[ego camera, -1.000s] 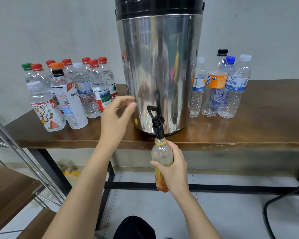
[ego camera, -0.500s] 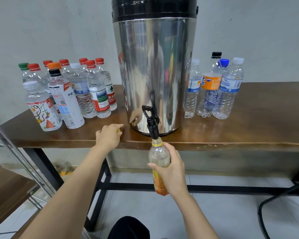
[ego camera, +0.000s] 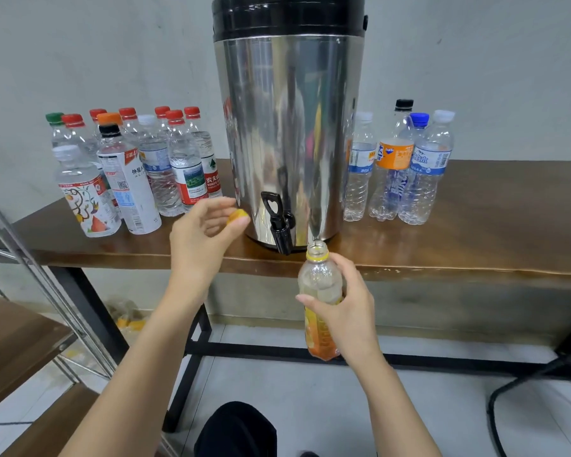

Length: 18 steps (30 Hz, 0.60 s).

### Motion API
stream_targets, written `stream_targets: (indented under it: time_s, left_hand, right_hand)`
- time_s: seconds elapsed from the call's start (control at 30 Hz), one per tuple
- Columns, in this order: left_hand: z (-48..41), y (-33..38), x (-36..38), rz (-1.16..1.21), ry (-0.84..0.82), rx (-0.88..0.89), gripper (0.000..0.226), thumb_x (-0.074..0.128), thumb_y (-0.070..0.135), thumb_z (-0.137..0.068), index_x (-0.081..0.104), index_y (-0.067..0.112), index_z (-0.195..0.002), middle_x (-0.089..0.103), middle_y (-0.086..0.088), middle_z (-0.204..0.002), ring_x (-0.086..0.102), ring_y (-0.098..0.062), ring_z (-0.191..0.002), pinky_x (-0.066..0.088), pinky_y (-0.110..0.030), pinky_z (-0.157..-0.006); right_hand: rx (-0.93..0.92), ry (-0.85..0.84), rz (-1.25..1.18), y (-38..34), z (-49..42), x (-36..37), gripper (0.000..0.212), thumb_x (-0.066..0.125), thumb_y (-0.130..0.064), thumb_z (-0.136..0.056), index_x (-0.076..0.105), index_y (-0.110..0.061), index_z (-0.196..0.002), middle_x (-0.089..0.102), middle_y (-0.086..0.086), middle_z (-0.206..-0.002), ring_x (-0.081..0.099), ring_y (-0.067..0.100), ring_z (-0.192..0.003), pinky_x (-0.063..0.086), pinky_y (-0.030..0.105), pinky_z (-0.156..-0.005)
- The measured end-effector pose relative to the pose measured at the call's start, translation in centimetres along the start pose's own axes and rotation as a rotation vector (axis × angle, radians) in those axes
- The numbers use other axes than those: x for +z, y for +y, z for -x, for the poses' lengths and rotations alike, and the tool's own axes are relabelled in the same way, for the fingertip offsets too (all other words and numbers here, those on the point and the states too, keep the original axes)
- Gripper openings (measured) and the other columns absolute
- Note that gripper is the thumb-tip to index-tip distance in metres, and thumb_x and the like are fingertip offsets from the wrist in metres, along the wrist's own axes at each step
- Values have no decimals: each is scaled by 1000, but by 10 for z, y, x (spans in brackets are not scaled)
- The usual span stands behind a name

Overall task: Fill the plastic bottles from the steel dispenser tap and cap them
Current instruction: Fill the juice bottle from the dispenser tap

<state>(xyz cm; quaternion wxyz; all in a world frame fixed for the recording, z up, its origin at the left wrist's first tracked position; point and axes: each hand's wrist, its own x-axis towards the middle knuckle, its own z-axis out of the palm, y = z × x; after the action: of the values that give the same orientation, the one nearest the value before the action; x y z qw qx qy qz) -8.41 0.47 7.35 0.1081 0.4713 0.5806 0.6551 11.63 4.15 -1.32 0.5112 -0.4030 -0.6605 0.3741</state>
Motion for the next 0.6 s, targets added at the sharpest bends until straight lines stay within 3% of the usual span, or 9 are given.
stream_targets:
  time_s: [0.1, 0.23, 0.43, 0.53, 0.6]
  left_hand:
    - [13, 41, 5, 120, -151, 32, 23, 79, 6, -79, 71, 20, -96, 74, 7, -91, 69, -4, -87, 52, -15, -82]
    - [18, 60, 14, 47, -345, 69, 22, 80, 8, -76, 75, 25, -89, 77, 8, -89, 71, -8, -87, 56, -24, -84]
    - [22, 63, 11, 24, -440, 57, 24, 81, 17, -68, 76, 22, -91, 77, 3, -93, 73, -11, -91, 57, -29, -89]
    - [23, 63, 4, 9, -458, 64, 26, 79, 23, -67, 76, 23, -93, 77, 2, -99, 72, -12, -97, 56, -35, -95]
    - [24, 62, -2, 26, -491, 40, 25, 76, 17, -75, 76, 20, -100, 76, 3, -106, 70, -10, -102, 56, -35, -95]
  right_hand:
    - [-54, -32, -8, -18, 0, -8, 72, 91, -19, -65, 55, -47, -121, 60, -17, -121, 55, -1, -113, 48, 29, -97]
    - [-119, -108, -23, -40, 3, -12, 74, 91, -20, -64, 54, -46, -123, 61, -18, -123, 56, 1, -116, 49, 34, -100]
    - [-149, -158, -33, -53, 11, -6, 72, 91, -20, -64, 52, -54, -114, 61, -23, -118, 55, -2, -115, 48, 29, -98]
    - [-145, -166, -41, -54, 13, 0, 73, 92, -20, -63, 53, -50, -118, 62, -21, -118, 56, -1, -114, 49, 31, -99]
    - [-143, -175, -49, -54, 13, 3, 74, 92, -20, -63, 55, -43, -122, 62, -19, -119, 56, 1, -115, 49, 32, -99]
